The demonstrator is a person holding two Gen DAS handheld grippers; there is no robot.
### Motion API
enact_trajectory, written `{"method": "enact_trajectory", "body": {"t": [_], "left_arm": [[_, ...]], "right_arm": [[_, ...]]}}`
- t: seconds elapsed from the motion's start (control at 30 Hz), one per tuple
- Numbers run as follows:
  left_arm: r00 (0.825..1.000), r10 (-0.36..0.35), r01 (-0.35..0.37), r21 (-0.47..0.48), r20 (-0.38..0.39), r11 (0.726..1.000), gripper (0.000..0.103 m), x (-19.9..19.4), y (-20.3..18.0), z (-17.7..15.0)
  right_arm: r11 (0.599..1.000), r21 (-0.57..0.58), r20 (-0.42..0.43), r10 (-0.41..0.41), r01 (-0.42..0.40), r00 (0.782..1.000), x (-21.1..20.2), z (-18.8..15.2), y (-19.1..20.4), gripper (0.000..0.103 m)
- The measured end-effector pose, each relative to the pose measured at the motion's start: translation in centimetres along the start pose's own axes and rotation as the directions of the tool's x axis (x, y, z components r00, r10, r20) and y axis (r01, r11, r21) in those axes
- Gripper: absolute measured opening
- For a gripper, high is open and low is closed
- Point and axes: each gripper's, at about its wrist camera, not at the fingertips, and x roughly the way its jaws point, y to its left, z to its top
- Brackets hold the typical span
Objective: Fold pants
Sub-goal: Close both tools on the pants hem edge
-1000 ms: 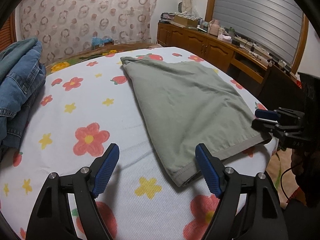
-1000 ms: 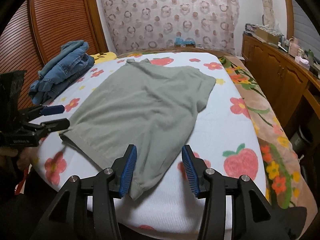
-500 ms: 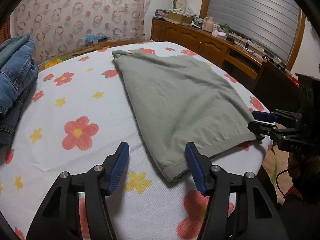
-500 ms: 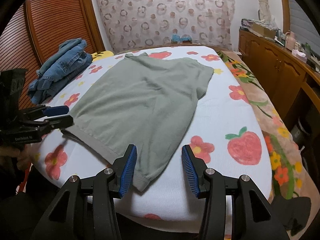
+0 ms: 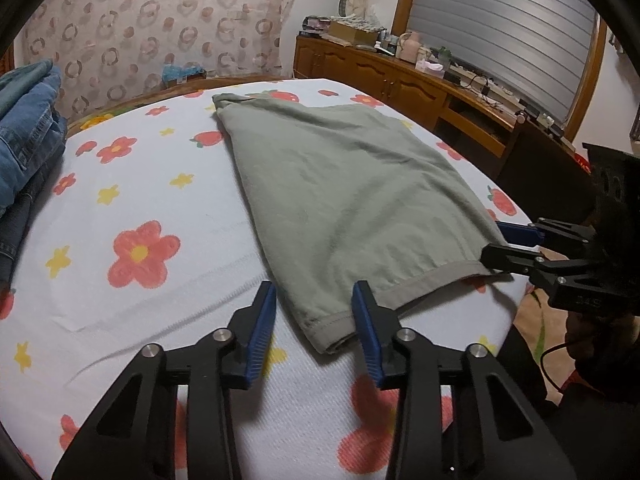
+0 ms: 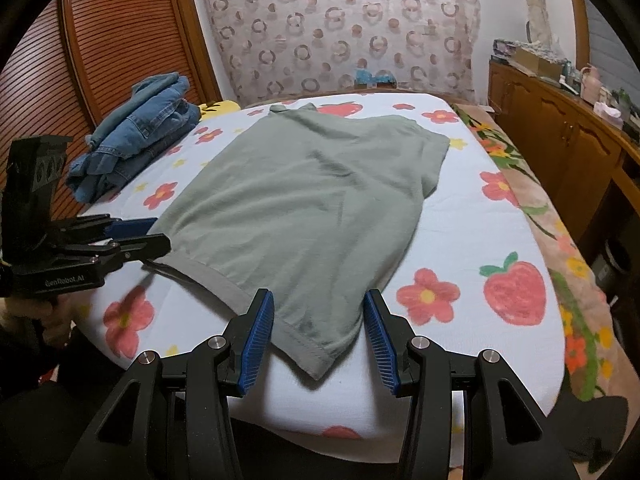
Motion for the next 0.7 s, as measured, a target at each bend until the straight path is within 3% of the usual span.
{"method": "enact_trajectory", "body": {"t": [0.2, 0.37, 0.6, 0.7], "left_arm": [[0.999, -0.036, 0.036, -0.018, 0.006, 0.999, 0.028, -0.20, -0.18, -0.32], [0.999, -0.045, 0.045, -0.027, 0.004, 0.999, 0.027, -0.28, -0.25, -0.41], [0.999, -0.043, 0.043, -0.024, -0.003, 0.999, 0.027, -0.20, -0.39, -0.38], [0.999, -0.053, 0.053, -0.018, -0.002, 0.998, 0.020, -0.26, -0.63, -0.45]], "right_arm": [[1.000, -0.004, 0.002, 0.009, -0.009, 1.000, 0.23, 0.06, 0.14, 0.049], [1.000, 0.002, 0.001, 0.023, -0.023, 1.000, 0.48, 0.12, 0.08, 0.033], [0.999, -0.001, -0.006, 0.040, -0.040, 0.999, 0.71, 0.26, 0.15, 0.021], [0.999, 0.005, 0.001, 0.053, -0.053, 0.999, 0.63, 0.17, 0.06, 0.017]]}}
